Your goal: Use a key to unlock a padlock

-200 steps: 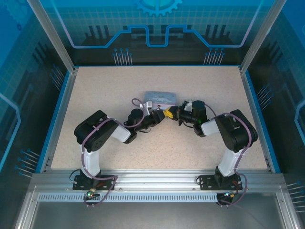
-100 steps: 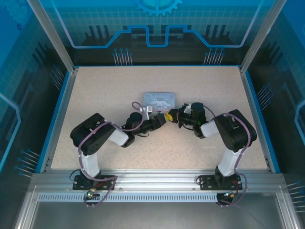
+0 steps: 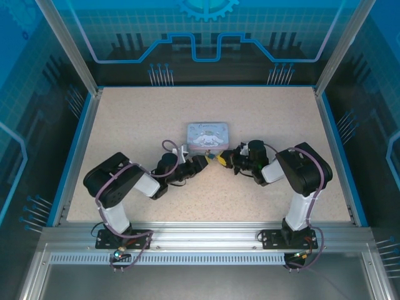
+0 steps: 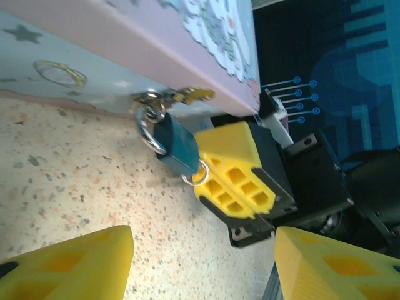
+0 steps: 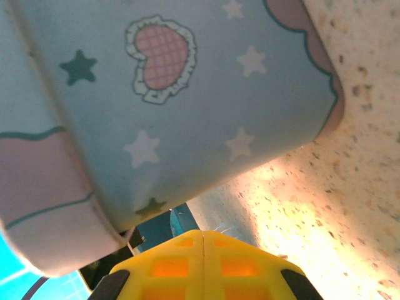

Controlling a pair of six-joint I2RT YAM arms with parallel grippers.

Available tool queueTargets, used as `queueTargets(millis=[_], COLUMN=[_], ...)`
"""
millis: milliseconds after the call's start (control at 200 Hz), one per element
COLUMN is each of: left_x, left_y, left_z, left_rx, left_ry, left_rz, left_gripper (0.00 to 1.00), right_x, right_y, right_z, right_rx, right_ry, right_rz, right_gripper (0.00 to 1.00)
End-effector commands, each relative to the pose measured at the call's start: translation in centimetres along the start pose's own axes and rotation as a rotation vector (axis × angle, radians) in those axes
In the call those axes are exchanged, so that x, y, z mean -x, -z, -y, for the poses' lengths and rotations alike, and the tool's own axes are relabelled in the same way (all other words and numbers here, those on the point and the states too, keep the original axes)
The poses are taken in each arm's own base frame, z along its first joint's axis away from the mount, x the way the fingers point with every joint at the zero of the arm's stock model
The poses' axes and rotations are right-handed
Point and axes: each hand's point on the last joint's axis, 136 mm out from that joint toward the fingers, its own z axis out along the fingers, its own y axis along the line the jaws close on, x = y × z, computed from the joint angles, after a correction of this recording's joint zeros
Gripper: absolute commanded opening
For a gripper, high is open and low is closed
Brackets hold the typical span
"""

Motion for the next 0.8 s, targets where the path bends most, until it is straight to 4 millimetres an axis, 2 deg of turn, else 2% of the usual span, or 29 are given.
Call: queueTargets(millis=[0, 255, 450, 795], left_x=[0.8, 0.8, 1.1, 1.4], left_y=[-0.4, -0.9, -1.7, -2.6], left_z=[0.1, 0.0, 0.5, -0.1], left_rx=[-0.035, -0.037, -0.045, -0.022], left_ry=[0.059, 0.061, 0.056, 0.061], left_rz=[0.057, 0.079, 0.081, 0.085], left_gripper=[0.61, 0.57, 0.47, 0.35], right_x=[-0.8, -1.6, -2.0, -2.4], right_y=[-0.3, -0.6, -0.9, -1.0], right_z=[1.4, 1.8, 2.2, 2.1], right_rx=[-0.029, -0.035, -0.041, -0.027], right_ry=[0.016, 0.02, 0.016, 0.017], right_rz=[-0.003, 0.001, -0.001, 0.0], right_gripper=[0.0, 0.0, 0.0, 0.0])
